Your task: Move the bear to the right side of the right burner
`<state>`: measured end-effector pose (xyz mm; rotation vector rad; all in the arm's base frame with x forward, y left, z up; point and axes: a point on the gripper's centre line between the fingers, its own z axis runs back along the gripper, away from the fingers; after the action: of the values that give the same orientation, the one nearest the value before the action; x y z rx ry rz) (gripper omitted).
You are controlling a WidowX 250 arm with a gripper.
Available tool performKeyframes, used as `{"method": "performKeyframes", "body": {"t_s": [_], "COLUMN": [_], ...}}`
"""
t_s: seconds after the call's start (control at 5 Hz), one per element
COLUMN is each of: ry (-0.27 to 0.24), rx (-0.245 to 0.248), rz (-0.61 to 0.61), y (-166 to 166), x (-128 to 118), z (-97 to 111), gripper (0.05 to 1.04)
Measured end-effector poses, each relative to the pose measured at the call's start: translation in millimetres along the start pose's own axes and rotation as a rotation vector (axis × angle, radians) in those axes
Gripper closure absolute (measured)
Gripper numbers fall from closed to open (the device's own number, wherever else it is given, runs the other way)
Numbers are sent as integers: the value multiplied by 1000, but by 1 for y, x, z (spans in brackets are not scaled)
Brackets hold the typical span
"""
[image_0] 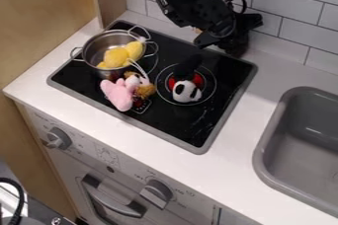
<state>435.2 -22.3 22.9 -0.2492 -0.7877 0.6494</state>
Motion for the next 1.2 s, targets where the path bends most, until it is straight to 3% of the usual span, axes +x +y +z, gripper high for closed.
{"method": "performKeyframes", "body": {"t_s": [0.4, 0.6, 0.8, 1.2], "ry": [32, 35, 65, 157], "rx": [3, 20, 52, 180], "rz": [-20, -30, -14, 0], "y": [-5, -12, -13, -10], "x": [0, 8, 8, 0], "z": [9, 26, 40, 62], "gripper": [942, 966, 970, 971]}}
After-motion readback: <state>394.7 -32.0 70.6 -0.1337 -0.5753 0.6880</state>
